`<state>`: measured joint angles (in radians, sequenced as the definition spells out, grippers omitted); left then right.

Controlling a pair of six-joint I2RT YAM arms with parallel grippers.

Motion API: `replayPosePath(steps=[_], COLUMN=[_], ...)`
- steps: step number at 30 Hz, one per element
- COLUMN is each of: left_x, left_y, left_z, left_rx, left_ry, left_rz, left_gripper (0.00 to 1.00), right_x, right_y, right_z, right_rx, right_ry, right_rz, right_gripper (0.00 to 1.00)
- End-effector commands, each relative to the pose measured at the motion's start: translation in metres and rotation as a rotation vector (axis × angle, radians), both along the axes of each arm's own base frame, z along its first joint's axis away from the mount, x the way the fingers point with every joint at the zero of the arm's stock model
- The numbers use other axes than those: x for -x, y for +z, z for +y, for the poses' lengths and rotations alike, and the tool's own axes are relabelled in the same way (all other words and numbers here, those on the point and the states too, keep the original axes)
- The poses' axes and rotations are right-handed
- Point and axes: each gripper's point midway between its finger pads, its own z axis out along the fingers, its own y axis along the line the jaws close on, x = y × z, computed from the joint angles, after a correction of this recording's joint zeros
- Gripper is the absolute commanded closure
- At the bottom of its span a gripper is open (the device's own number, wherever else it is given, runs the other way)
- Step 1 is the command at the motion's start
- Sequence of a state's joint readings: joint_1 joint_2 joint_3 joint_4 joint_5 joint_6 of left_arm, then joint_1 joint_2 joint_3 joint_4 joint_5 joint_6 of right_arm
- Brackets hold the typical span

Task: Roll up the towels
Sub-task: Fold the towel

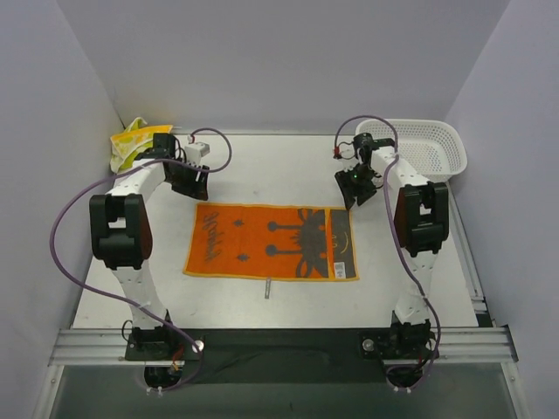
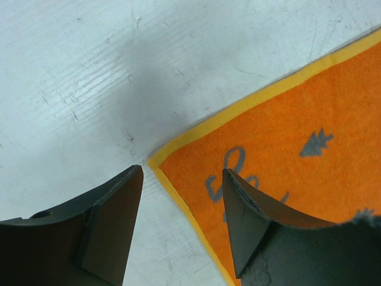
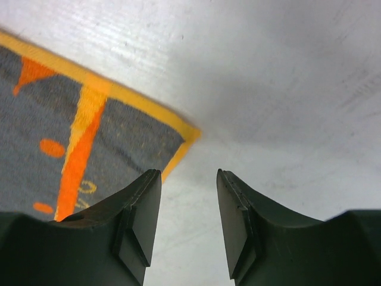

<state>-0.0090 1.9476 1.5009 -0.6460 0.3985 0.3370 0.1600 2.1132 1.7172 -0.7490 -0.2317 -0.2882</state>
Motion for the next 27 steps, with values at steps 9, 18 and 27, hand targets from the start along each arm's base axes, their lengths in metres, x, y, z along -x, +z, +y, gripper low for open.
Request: replayPosePath(steps=[9, 18, 27], left_x=[-0.024, -0.023, -0.019], left_y=[-0.016, -0.033, -0.046], left_z=[0.010, 0.014, 0.012], left_rx=[-0.045, -0.073, -0.060], left_ry=[0.026, 0.012, -0.004], left_rz=[-0.021, 0.007, 0.038], left_gripper=[0.33, 0.33, 0.51], right_x=[0.004, 0.002, 0.001], right_y=[-0.032, -0.045, -0.043], right_z=[0.004, 0.014, 0.012], right_rx=[0.041, 0.074, 0.083], right_ry=[0.003, 0.031, 0.031], right_rz=[0.083, 0.094, 0.090], right_gripper=[0.58, 0.74, 0.99])
